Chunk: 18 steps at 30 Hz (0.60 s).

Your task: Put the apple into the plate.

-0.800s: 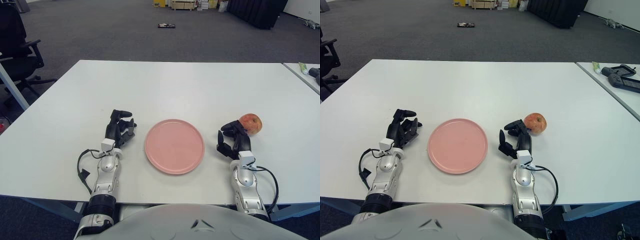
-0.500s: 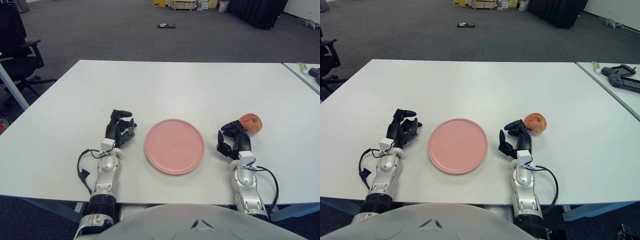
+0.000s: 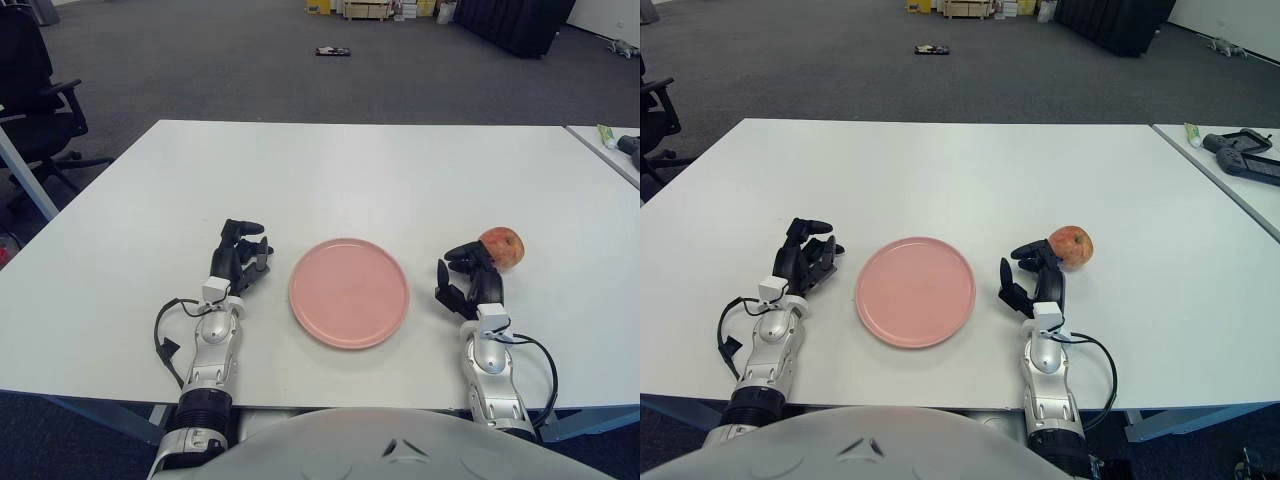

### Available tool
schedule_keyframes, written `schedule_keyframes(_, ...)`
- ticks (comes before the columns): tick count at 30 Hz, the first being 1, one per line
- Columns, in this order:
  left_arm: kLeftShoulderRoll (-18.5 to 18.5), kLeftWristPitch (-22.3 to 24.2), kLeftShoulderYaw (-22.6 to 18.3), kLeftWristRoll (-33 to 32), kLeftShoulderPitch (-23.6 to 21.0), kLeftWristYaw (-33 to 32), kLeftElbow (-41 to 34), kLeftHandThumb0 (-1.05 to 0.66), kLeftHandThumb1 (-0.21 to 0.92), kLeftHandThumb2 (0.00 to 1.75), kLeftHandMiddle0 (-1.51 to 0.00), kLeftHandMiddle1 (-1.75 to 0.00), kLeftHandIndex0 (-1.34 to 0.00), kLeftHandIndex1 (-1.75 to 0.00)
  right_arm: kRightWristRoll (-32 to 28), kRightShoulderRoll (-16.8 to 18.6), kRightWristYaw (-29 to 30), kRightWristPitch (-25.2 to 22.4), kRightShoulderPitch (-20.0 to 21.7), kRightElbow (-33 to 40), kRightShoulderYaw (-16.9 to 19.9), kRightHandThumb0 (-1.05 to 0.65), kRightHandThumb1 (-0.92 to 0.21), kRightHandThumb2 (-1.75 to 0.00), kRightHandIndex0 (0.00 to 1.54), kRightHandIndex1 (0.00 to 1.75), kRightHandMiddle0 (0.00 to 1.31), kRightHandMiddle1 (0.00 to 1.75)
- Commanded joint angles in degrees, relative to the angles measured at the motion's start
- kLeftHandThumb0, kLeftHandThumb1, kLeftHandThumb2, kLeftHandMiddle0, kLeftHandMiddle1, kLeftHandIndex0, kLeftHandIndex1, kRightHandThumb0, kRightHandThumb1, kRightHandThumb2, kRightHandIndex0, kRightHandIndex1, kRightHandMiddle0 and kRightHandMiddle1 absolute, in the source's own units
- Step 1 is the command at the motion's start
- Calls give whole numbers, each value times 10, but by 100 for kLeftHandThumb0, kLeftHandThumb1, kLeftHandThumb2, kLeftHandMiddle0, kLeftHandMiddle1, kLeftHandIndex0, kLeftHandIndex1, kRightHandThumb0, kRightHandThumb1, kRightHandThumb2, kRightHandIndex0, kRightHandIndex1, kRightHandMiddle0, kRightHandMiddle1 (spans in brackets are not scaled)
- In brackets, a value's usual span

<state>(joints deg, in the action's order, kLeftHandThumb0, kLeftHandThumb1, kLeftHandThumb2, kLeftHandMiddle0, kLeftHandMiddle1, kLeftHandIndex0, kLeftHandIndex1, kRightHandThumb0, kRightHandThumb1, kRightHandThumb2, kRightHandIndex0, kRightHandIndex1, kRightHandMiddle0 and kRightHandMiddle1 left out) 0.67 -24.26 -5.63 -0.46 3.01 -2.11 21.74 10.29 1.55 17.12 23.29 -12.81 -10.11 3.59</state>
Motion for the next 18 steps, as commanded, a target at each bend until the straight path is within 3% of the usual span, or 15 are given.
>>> schedule_keyframes(1,2,9,0,1,3,0,15,-37,76,76,-56,-147,-29,-175,26,5,17,29,3,18,-10,-35,-90,-56,22,129,19,175)
schedule_keyframes(2,2,9,0,0,3,1,15,-37,76,76,-57,-147,-29,-175,39,3,23,41,0,24,-14,-57,-92,-84,3,110,2,120)
schedule_keyframes(6,2,6,0,-1,3,2,17,-37,76,76,-57,-146,-29,-175,110,-16,59,63,-2,34,-19,-66,-92,-78,1,54,1,75)
schedule_keyframes(10,1,9,0,1,3,-2,16,-37,76,75,-57,-147,-29,-175,206,-31,105,28,-13,71,-20,-80,-92,-71,0,14,0,29)
schedule_keyframes(13,0,14,0,3,4,-5,13,-37,76,75,-58,-147,-29,-175,241,-33,130,12,-18,80,-19,-91,-92,-60,0,4,0,10)
schedule_keyframes(18,0,22,1,3,5,-5,8,-37,76,76,-57,-148,-29,-175,296,-45,189,-2,-18,85,-19,-102,-92,-43,0,1,0,2)
